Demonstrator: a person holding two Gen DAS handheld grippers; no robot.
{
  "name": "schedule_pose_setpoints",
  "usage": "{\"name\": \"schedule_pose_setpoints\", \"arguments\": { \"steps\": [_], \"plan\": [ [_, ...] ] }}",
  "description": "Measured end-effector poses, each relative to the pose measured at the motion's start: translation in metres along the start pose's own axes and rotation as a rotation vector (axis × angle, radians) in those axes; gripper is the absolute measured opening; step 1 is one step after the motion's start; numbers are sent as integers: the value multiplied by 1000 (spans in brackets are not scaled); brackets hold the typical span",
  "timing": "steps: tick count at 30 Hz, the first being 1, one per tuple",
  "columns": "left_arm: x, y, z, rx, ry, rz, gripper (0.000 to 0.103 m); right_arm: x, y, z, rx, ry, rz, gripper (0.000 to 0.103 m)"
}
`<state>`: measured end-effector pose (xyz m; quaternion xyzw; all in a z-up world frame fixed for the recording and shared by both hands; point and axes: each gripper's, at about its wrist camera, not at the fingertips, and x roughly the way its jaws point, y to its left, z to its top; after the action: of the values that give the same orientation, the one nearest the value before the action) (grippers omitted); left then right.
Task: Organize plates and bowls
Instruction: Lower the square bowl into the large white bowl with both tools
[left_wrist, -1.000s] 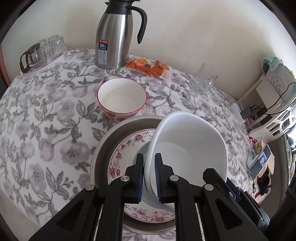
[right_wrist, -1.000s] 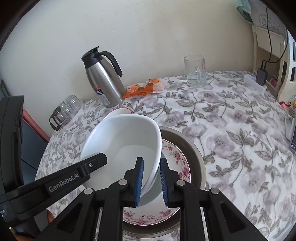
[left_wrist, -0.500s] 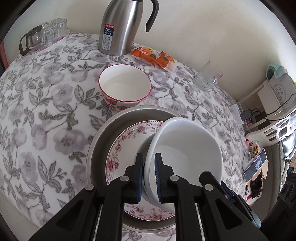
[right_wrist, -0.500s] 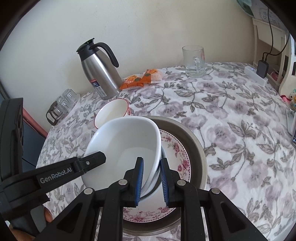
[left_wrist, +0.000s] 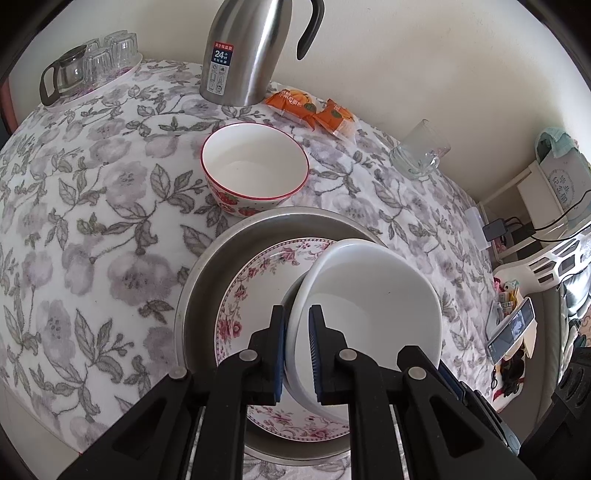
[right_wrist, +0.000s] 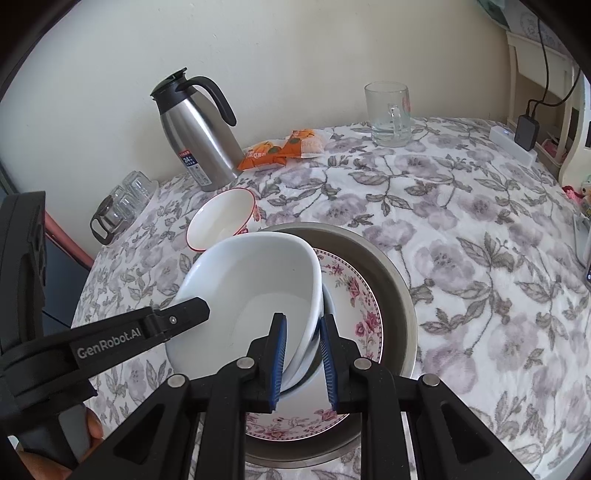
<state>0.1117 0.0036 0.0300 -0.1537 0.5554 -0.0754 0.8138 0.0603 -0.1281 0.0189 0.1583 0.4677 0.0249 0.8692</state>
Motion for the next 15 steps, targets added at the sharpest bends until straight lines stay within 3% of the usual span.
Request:
{"name": "schedule_pose_setpoints", "arguments": {
  "steps": [15],
  "plan": [
    [2, 0, 1, 3, 4, -1, 12, 1, 0, -1, 7, 7, 6, 22]
  ]
}}
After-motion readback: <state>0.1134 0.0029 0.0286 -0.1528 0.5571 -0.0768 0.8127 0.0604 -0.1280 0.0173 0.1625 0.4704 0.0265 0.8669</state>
